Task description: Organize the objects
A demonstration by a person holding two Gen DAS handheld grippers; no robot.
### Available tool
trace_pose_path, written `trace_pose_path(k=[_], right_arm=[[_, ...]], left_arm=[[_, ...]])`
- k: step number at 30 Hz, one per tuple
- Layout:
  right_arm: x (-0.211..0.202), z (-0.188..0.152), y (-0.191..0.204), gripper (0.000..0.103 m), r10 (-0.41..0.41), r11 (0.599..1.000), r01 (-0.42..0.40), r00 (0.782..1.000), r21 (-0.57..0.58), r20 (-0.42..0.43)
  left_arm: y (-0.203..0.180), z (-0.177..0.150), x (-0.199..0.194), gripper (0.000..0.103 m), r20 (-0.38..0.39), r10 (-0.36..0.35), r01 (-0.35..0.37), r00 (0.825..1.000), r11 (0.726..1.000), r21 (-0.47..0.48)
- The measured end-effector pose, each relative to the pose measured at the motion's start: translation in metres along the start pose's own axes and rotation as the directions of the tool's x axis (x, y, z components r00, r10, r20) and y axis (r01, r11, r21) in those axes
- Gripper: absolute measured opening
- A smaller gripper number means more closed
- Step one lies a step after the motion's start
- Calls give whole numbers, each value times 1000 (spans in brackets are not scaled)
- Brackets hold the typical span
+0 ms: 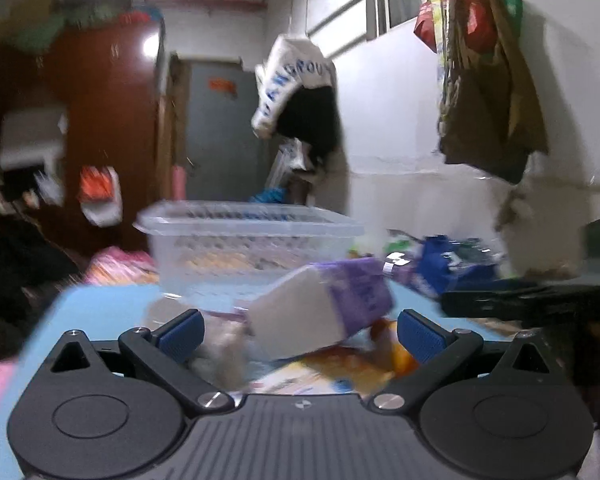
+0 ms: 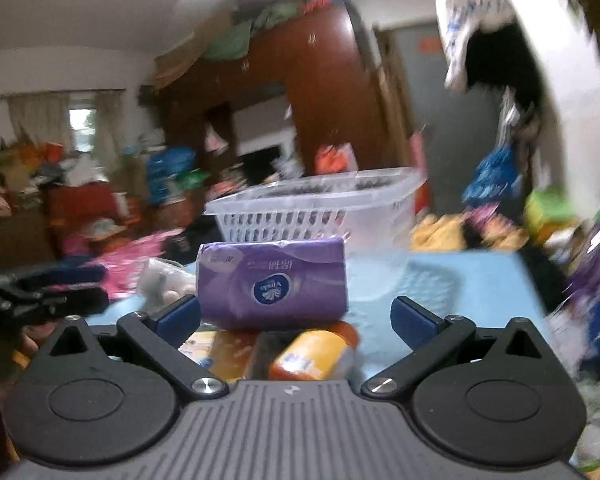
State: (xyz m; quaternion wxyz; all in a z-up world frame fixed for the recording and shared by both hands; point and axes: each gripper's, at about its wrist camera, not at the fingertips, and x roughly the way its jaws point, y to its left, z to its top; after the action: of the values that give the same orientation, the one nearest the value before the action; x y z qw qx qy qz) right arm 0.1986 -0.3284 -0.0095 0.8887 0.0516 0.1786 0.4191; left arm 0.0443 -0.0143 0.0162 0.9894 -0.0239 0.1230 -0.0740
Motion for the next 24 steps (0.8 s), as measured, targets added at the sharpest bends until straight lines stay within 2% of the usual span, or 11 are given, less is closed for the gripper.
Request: trace_pose_path(k=[2,5,13,15,18,19,21,24], right_arm=[[12,7,-9,103,-26,1000,26,1000,-2,-10],[21,13,-21,102,-22,1000,22,1000,0,-11],[38,20,-37,89,125,991,-123,990,44,-59],[46,21,-40,80,162,986,-158,983,56,-88],[56,20,-42,72,202,979,-196,972,59,-124],[55,19,-42,70,221,974,-214,967,67,-127],[53,17,-43,55,262,964,-254,956,72,-131],[49,14,-35,50,233,972,-233,961,14,-147]], left_arm=[[-5,5,14,101,-38,-17,17,999,1000,9],[-9,8,35,97,-77,-10,12,997,1000,21],[4,12,66,77,-130,-37,31,991,998,-45],[5,12,69,75,-138,-49,42,989,997,-58],[5,12,75,72,-153,-60,51,986,997,-65],[5,12,77,68,-160,-62,52,985,996,-67],[6,11,83,57,-179,-64,51,982,996,-77],[7,9,89,50,-194,-44,29,980,997,-76]])
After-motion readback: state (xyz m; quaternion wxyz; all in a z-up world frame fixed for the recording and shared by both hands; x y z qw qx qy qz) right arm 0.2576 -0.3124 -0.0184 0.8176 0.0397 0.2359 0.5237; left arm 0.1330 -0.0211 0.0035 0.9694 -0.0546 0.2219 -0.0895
